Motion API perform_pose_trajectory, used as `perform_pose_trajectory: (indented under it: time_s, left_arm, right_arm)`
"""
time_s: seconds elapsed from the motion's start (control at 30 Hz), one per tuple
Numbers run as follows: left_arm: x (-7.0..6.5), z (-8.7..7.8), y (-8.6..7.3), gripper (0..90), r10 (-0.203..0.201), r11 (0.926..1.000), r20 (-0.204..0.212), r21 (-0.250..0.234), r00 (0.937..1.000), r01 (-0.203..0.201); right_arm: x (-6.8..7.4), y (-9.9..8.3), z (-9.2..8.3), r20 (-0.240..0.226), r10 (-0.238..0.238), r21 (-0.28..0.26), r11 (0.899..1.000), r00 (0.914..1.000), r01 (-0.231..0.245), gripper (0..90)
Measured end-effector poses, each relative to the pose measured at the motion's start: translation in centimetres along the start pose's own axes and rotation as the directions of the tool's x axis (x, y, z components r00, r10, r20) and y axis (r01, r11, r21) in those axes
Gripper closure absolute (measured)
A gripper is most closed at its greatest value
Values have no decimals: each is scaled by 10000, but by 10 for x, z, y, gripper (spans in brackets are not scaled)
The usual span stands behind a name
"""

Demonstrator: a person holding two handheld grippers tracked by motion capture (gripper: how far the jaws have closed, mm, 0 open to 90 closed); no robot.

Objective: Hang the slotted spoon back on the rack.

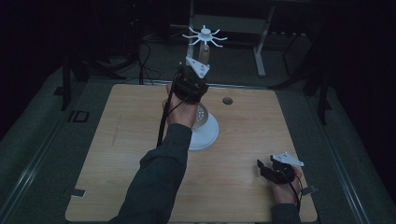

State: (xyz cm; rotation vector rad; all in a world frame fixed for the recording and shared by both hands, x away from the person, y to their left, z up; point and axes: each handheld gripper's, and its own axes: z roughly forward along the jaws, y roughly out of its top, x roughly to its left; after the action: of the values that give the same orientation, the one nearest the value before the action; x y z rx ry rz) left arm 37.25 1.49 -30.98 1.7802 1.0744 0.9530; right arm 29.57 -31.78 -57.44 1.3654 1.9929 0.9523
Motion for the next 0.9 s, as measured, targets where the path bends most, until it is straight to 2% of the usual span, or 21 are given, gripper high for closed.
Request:
perform_pose_trajectory:
  time_s: [0.43,0.73,0.8,0.9]
  left_arm:
    - [6,-2,-2,659,-117,9999,155,-122,9998,119]
    - [5,-10,-5,594,-155,9989,550,-422,9984,179]
    - [4,-13,-7,572,-130,9994,795,-317,9968,156]
    - [4,-15,-9,553,-78,9995,858,-292,9963,104]
  right_arm:
    - [0,0,0,12,-22,3,10000,10000,22,378]
    - [1,0,0,36,-24,4,10000,10000,24,377]
    - [0,0,0,22,-17,11,10000,10000,16,377]
    - [0,0,0,31,10,21,10000,10000,-10,377]
